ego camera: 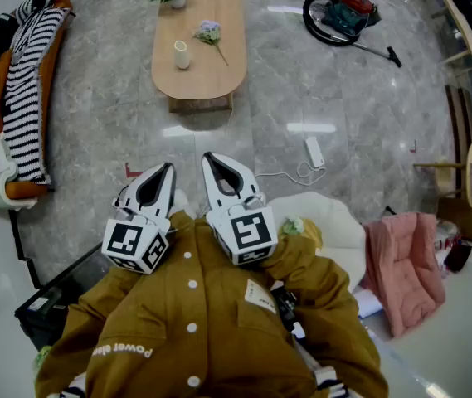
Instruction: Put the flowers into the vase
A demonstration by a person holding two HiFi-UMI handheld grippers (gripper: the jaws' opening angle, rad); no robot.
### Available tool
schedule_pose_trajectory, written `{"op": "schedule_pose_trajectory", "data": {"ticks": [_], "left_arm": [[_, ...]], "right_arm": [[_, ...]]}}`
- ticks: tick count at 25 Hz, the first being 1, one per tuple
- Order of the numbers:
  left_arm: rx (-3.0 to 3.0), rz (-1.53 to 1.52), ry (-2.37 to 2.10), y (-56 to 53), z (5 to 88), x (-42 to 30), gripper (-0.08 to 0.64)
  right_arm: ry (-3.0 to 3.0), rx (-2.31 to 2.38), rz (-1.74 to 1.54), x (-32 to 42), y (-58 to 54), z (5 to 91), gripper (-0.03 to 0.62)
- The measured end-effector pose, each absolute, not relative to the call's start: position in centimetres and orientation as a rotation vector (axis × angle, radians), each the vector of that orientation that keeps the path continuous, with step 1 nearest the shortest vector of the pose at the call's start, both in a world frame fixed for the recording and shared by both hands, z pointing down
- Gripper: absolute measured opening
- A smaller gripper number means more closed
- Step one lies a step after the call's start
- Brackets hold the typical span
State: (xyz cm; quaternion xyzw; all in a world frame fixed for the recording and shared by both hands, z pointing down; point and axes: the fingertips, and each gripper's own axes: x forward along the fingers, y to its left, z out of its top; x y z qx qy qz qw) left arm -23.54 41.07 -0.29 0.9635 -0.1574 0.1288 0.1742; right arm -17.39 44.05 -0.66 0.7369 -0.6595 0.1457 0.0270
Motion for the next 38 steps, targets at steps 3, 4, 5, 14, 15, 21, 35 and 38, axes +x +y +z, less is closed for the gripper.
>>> {"op": "schedule_pose_trajectory", "data": {"ticks": [3,4,5,14,15,21,35,38], "left_arm": [[2.734,0.372,-0.427,41.3,-0.2,-23.3,0.002],[2.732,0.373,-0.423,41.4,-0.2,-23.2,0.002],[2.729,0.376,-0.421,41.6,-0.1,-23.1,0.002],[2.73,0.392,-0.406,44.4,0.0,-21.4,0.002],[2.73,0.397,-0.408,44.7,0.0,-21.2,0.002],[2.721,0.4,-0.44,46.7,-0.1,-19.7,0.002],[2.714,0.439,-0.404,51.3,2.1,-14.7,0.002],[2.703,0.446,-0.417,50.4,2.6,-14.0,0.002]], "right_arm": [[-2.021,2.266,0.5,-17.4,44.2,-0.5,-0.002],[-2.024,2.265,0.513,-17.3,44.4,-0.4,-0.002],[-2.032,2.265,0.528,-17.3,44.6,-0.2,-0.002],[-2.072,2.28,0.632,-15.7,47.7,1.0,-0.002],[-2.075,2.28,0.635,-15.5,48.0,1.0,-0.002],[-2.083,2.266,0.644,-13.7,50.2,1.2,-0.002],[-2.118,2.277,0.805,-9.9,54.0,3.7,-0.002],[-2.082,2.29,0.838,-8.5,53.2,4.7,-0.002]]}}
